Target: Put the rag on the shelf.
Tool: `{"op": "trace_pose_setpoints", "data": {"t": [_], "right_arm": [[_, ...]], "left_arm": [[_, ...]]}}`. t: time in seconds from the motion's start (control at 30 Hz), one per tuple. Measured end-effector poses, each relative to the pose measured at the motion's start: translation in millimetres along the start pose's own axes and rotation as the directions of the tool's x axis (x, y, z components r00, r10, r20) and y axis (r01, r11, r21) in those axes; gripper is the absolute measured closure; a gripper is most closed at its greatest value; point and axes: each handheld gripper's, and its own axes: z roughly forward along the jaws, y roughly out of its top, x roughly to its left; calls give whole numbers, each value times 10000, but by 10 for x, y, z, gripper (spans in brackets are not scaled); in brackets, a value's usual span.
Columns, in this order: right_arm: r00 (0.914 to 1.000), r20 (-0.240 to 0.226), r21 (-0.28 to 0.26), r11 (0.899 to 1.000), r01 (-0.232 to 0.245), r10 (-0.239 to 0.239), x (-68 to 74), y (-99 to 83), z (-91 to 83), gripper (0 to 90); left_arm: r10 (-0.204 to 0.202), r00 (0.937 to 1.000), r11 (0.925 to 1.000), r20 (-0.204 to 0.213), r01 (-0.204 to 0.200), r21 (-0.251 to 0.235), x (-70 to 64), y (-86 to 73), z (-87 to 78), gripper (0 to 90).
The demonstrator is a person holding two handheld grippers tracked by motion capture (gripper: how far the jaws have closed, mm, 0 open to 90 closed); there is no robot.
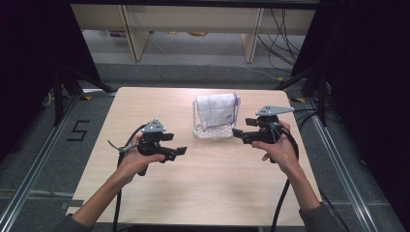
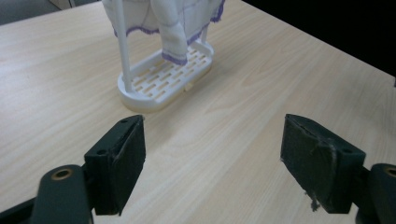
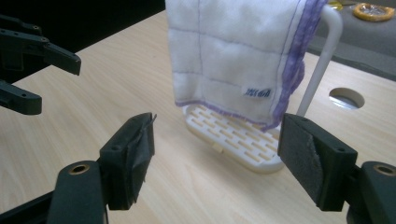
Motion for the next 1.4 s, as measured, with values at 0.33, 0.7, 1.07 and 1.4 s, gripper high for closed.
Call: {"op": "trace_pose_setpoints", "data": {"t": [0.33, 0.7, 1.07, 1.4], "right_arm": [[9998, -163, 286, 9995, -127, 131, 34, -205, 16, 281], [9975, -556, 768, 9963, -391, 434, 119, -587, 96, 281], [9964, -838, 890, 9959, 168, -93, 285, -723, 132, 281], [9956, -935, 1454, 9893, 95, 42, 370, -908, 140, 280]], "left_arm": [[-12, 9997, 9991, 232, 2, 422, -72, -242, 1, 219], [-48, 9992, 9976, 406, 19, 698, -161, -492, 54, 218], [-13, 9997, 9966, 260, -8, 828, -166, -713, 35, 217], [473, 9984, 9923, 322, -507, 1132, -283, -876, 32, 214]]}}
